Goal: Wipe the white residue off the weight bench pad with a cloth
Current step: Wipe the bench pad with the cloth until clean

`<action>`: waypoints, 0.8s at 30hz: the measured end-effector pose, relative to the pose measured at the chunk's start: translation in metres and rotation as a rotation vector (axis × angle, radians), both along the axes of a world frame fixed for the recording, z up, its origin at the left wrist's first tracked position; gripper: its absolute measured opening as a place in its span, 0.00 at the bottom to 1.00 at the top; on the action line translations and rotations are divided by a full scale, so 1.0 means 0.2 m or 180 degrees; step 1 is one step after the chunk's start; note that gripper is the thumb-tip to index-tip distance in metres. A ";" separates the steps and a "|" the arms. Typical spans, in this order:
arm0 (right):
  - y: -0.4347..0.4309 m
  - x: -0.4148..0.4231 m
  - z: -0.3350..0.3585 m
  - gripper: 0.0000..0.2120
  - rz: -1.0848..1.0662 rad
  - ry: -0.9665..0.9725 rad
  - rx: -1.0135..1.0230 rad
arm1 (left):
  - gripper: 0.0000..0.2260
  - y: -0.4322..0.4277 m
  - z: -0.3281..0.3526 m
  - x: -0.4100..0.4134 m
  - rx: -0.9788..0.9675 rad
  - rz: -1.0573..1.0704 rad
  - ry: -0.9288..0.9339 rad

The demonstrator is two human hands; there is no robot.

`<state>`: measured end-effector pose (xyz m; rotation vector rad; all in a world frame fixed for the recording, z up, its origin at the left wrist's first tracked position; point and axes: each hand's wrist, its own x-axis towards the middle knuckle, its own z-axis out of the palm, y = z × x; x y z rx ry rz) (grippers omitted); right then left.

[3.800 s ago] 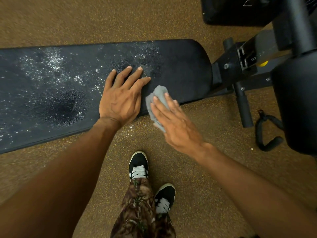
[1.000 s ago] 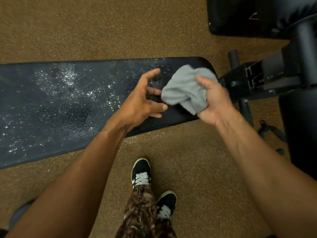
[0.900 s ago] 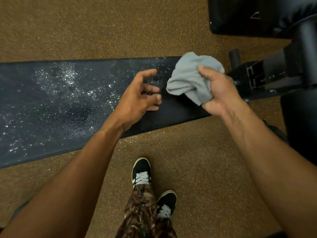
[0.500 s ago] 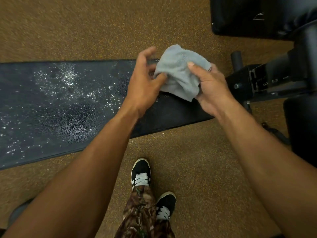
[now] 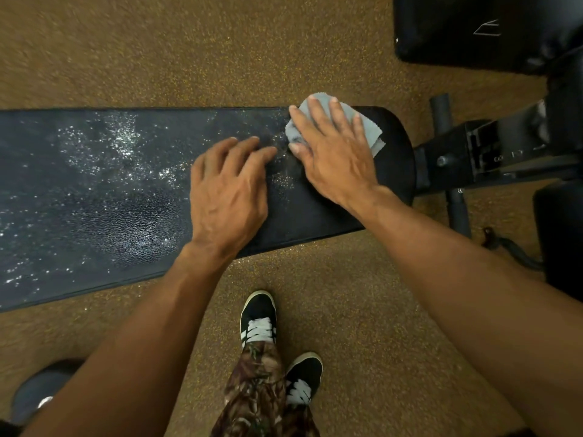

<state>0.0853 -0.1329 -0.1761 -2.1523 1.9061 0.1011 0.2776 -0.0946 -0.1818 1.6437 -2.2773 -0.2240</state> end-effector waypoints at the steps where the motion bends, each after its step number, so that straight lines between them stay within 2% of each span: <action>1: 0.00 0.00 -0.01 0.30 -0.0082 -0.0143 -0.0060 | 0.16 0.01 -0.01 -0.01 0.0049 -0.0138 -0.0125; 4: 0.01 -0.01 -0.02 0.35 -0.0342 -0.0338 -0.0113 | 0.21 0.02 -0.03 -0.05 0.0290 -0.0337 -0.0494; 7: 0.01 -0.02 -0.03 0.31 -0.0309 0.0106 -0.0157 | 0.24 -0.02 -0.05 -0.05 0.0434 -0.0255 -0.0574; 12: -0.06 0.01 -0.07 0.25 -0.0459 -0.0218 -0.0283 | 0.26 -0.03 -0.07 -0.02 0.0491 -0.0242 -0.0591; 14: -0.08 0.05 -0.07 0.25 -0.0311 -0.0326 -0.0340 | 0.25 -0.02 -0.07 -0.03 0.0478 -0.0156 -0.0520; 16: -0.05 0.09 -0.07 0.25 0.0110 -0.0396 -0.0358 | 0.24 -0.02 -0.07 -0.03 0.0440 -0.0090 -0.0464; 19: 0.08 0.00 -0.08 0.25 0.0674 -0.0177 -0.0300 | 0.22 -0.02 -0.07 -0.02 0.0365 -0.0090 -0.0361; 21: 0.13 -0.11 -0.07 0.26 0.0667 -0.0063 -0.0197 | 0.22 -0.02 -0.06 0.00 0.0314 -0.0026 -0.0331; 24: 0.07 -0.12 -0.06 0.26 0.0239 -0.0065 -0.0171 | 0.23 -0.02 -0.05 0.04 0.0327 0.0033 -0.0384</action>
